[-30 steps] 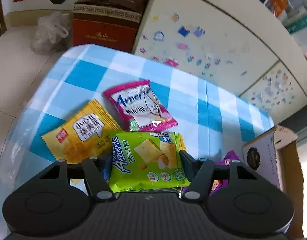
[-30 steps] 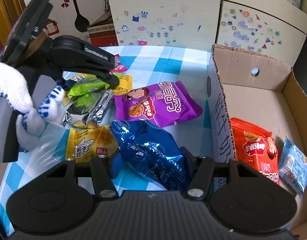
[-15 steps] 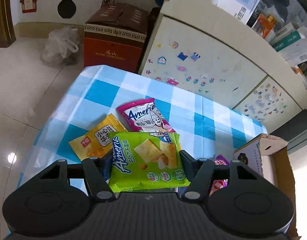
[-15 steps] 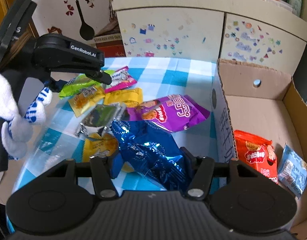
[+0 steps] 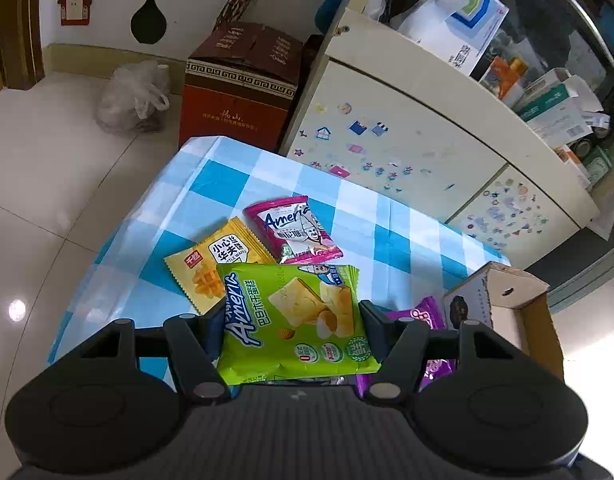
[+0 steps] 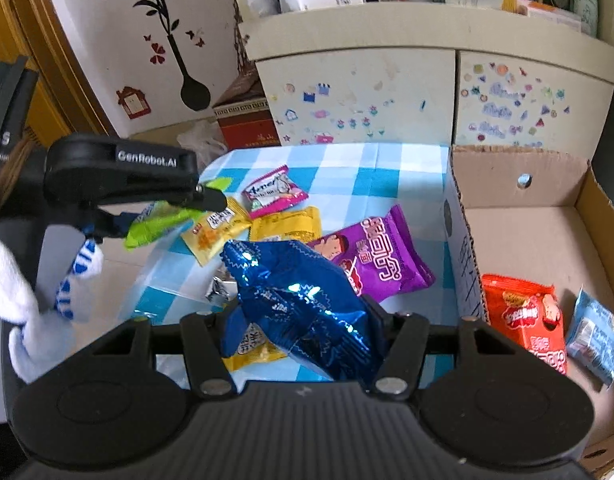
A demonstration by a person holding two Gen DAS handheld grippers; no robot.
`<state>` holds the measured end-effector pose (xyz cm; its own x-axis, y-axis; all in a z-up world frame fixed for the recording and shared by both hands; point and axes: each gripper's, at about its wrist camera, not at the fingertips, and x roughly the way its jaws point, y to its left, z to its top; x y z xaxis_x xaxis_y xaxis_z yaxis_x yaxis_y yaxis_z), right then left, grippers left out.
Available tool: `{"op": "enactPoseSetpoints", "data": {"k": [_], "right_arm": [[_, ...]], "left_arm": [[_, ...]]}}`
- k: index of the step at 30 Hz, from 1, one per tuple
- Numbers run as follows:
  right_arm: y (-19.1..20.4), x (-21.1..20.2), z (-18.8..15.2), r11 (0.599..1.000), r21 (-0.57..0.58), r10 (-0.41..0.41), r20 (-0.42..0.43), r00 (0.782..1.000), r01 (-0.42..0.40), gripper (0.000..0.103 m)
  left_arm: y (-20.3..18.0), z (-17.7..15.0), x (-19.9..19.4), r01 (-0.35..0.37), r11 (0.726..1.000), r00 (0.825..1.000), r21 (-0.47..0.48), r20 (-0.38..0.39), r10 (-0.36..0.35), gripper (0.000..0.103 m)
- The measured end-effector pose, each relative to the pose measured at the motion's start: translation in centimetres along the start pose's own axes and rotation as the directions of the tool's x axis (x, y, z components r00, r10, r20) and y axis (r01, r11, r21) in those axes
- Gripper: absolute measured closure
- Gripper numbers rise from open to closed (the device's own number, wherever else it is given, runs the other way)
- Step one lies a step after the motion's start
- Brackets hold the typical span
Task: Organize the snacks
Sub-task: 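Carry the green and blue bags into the cardboard box and open both grippers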
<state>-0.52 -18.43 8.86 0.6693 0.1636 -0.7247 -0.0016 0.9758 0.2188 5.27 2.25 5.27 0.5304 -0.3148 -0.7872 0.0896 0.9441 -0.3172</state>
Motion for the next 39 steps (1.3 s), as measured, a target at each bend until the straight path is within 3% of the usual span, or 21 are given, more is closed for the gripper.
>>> {"op": "enactPoseSetpoints", "data": {"k": [14,22,39], "right_arm": [[1.1,-4.5,1.6,0.993,-0.113,0.045,0.067,0.997,-0.037,0.044],[-1.3,-5.4,2.3,0.999,-0.023,0.038,0.104,0.994,-0.036,0.044],[-5.1,-6.7,2.9,0.992,0.118,-0.053,0.146,0.988,0.036,0.044]], "left_arm": [[0.0,-1.6,-3.6,-0.031,0.999,0.997,0.030,0.066,0.029,0.032],[-2.1,-2.0,-4.4,-0.039,0.993,0.993,0.112,0.114,0.026,0.032],[-6.5,-3.8,-3.7,0.023,0.972,0.994,0.234,0.100,-0.048,0.033]]}}
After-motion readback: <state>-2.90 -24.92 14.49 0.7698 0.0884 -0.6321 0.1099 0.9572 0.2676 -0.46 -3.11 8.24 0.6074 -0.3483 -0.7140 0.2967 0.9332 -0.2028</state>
